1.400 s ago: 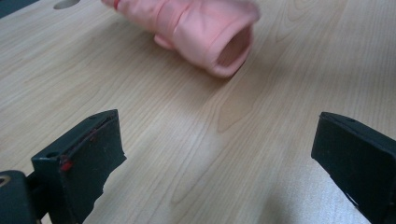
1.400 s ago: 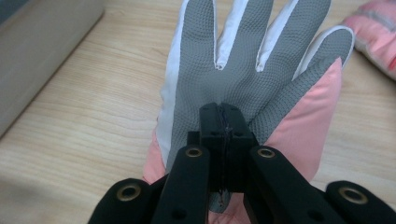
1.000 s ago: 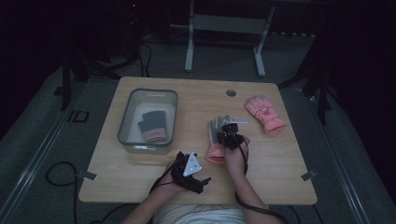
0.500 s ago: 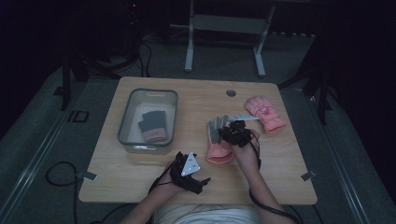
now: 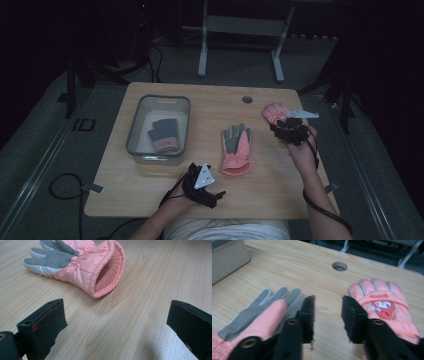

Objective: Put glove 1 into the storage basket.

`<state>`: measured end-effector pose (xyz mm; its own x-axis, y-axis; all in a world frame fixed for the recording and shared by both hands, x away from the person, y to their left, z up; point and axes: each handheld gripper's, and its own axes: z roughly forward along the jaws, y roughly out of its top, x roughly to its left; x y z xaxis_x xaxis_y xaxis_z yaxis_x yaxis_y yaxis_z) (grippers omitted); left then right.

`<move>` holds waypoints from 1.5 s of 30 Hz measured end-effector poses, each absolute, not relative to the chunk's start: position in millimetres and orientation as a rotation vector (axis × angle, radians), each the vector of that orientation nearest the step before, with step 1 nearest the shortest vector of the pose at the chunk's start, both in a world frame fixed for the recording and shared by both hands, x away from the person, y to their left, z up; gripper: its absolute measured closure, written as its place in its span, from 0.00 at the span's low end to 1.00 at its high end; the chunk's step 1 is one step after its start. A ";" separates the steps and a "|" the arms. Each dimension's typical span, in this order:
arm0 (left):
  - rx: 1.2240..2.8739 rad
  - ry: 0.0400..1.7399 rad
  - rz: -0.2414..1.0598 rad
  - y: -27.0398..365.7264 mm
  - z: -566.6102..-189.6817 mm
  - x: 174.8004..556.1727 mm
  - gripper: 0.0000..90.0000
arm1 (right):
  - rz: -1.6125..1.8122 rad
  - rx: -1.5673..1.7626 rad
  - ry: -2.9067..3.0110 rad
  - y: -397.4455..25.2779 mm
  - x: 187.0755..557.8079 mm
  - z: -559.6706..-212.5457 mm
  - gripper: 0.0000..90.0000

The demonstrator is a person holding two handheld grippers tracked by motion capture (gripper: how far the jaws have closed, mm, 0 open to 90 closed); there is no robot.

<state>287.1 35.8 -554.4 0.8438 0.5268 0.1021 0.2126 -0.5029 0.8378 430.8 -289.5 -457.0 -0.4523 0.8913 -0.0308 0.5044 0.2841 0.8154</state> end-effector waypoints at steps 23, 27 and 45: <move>2.098 0.548 0.436 37.6 -554.1 285.2 0.02 | 0.924 1.376 2.161 -335.7 516.9 -464.8 0.17; 2.095 0.552 0.444 37.8 -554.8 284.5 0.02 | 0.912 1.381 2.151 -336.3 532.3 -469.8 0.39; 2.099 0.545 0.459 38.3 -554.0 282.2 0.02 | 0.707 1.309 2.246 -348.3 550.9 -524.3 0.49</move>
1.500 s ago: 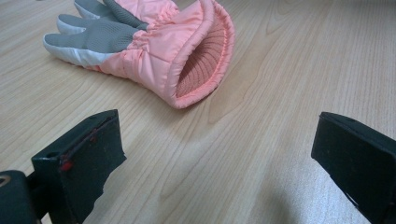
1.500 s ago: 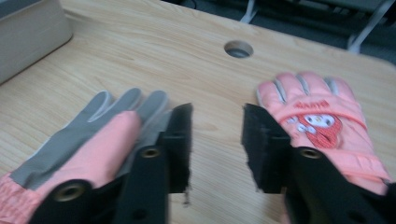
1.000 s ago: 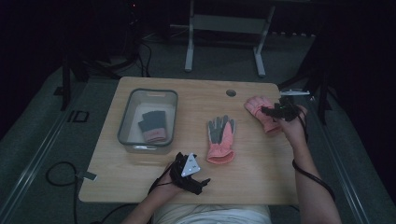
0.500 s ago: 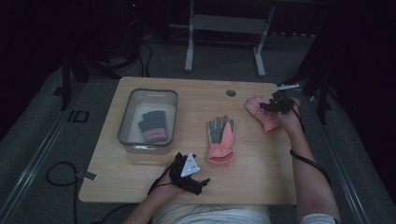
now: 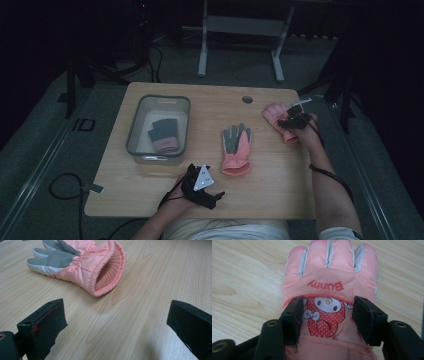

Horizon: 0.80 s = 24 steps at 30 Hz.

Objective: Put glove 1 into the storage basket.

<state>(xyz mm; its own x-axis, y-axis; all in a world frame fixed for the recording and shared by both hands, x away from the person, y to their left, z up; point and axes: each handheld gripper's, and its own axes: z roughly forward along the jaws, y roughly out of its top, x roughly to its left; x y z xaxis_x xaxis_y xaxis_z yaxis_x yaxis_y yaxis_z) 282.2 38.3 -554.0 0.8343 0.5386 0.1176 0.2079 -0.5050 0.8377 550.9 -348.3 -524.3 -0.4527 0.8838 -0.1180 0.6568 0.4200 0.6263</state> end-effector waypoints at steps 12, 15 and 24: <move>2.097 0.544 0.458 38.4 -554.2 282.9 0.02 | 0.767 1.374 2.253 -353.2 552.0 -527.0 0.93; 2.092 0.546 0.456 38.5 -553.8 282.9 0.02 | 0.780 1.450 2.214 -352.0 550.2 -520.4 0.96; 2.098 0.537 0.460 36.4 -553.9 282.2 0.02 | 0.841 1.570 2.025 -342.6 518.4 -476.3 0.97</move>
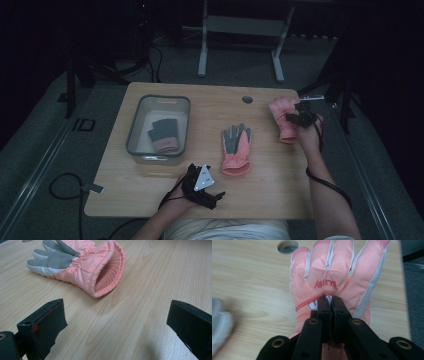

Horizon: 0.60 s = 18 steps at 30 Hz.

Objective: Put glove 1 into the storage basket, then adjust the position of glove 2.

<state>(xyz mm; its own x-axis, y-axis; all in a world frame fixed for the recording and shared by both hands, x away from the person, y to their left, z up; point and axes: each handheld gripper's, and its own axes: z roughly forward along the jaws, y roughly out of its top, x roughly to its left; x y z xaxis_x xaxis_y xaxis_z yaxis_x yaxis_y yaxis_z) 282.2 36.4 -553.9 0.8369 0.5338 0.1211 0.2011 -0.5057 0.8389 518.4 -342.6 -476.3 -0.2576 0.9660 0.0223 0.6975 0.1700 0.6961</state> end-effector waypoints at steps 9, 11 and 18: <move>2.096 0.526 0.474 37.1 -550.9 281.0 0.02 | 0.880 1.596 1.904 -333.0 470.8 -440.9 0.97; 2.097 0.523 0.475 37.0 -550.8 281.1 0.02 | 0.877 1.596 1.878 -329.5 459.3 -436.8 0.97; 2.093 0.516 0.486 36.8 -548.2 279.9 0.02 | 0.836 1.584 1.833 -314.1 420.8 -435.8 0.97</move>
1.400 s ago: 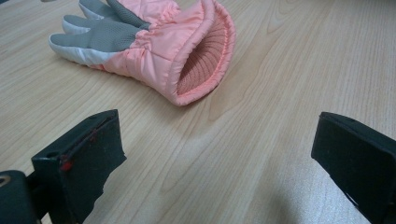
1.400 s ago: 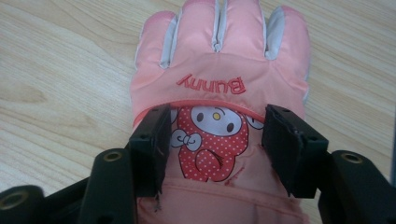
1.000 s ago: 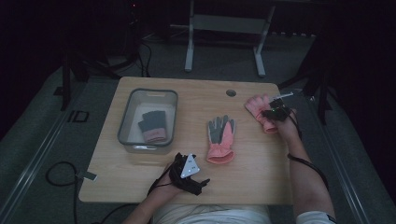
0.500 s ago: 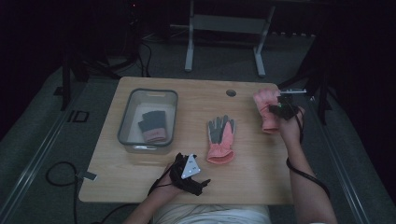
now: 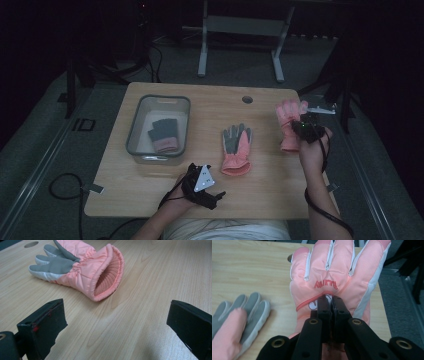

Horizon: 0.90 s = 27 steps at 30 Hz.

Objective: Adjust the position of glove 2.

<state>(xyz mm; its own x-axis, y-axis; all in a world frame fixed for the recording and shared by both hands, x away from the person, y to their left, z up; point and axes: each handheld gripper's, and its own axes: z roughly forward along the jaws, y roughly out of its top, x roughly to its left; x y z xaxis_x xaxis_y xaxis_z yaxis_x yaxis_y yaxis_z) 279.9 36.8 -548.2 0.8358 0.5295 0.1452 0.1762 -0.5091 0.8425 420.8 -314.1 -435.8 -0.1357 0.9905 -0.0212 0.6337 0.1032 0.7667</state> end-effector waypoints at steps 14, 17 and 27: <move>2.094 0.501 0.497 35.2 -547.5 278.4 0.02 | 0.869 1.639 1.819 -293.4 376.5 -453.2 0.96; 2.086 0.506 0.495 35.3 -547.3 277.5 0.02 | 0.862 1.656 1.819 -290.9 376.1 -462.1 0.96; 2.098 0.497 0.482 33.6 -550.3 276.2 0.02 | 0.827 1.718 1.815 -288.6 382.6 -492.9 0.96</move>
